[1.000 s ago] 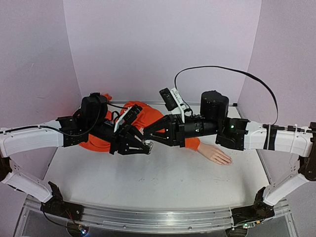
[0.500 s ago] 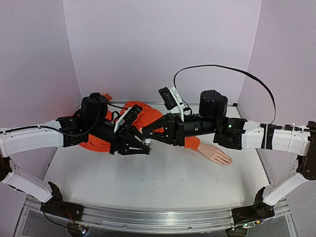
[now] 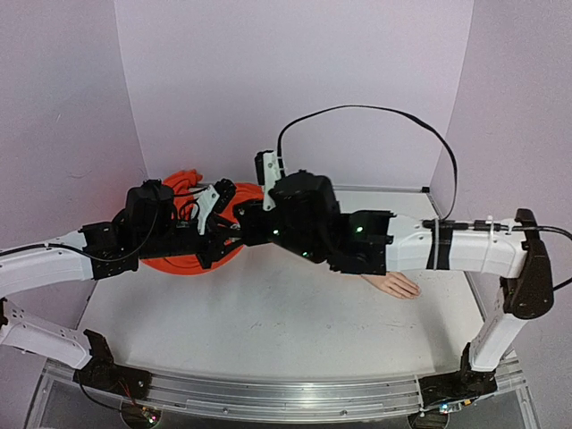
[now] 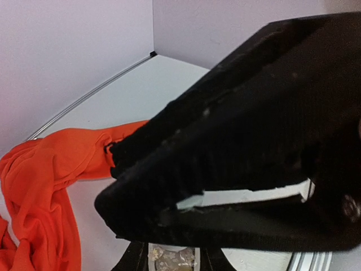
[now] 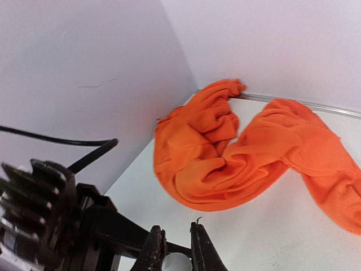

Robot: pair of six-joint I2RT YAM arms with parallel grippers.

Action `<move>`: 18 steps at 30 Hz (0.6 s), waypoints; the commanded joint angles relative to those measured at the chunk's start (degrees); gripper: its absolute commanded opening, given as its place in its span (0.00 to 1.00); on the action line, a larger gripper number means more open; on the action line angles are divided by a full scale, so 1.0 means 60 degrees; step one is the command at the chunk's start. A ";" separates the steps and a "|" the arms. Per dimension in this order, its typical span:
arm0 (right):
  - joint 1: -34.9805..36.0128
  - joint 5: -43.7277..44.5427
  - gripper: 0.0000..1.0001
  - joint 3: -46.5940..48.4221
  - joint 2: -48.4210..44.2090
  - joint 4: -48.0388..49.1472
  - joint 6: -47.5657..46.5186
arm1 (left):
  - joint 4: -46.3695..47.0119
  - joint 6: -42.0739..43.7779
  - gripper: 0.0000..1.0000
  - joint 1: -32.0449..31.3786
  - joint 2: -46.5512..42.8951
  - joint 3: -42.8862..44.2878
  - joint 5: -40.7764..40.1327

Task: Paint the nails

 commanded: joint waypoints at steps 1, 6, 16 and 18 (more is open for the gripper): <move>0.1553 0.2591 0.00 0.1157 0.0897 -0.1567 0.1430 | 0.1371 0.0423 0.00 0.0022 -0.0411 0.0198 -0.2221; 0.1148 0.1030 0.27 0.0475 -0.0143 -0.0475 -0.0084 | 0.1351 0.0494 0.00 0.0022 -0.0203 0.0298 -0.1155; -0.1548 -0.6053 0.92 -0.3000 -0.3412 0.1599 -0.2066 | 0.1304 0.0623 0.00 0.0022 0.0241 0.0690 0.3383; -0.1867 -0.8139 0.93 -0.3715 -0.3775 0.2391 -0.2416 | 0.1298 0.0651 0.00 0.0022 0.0265 0.0777 0.4729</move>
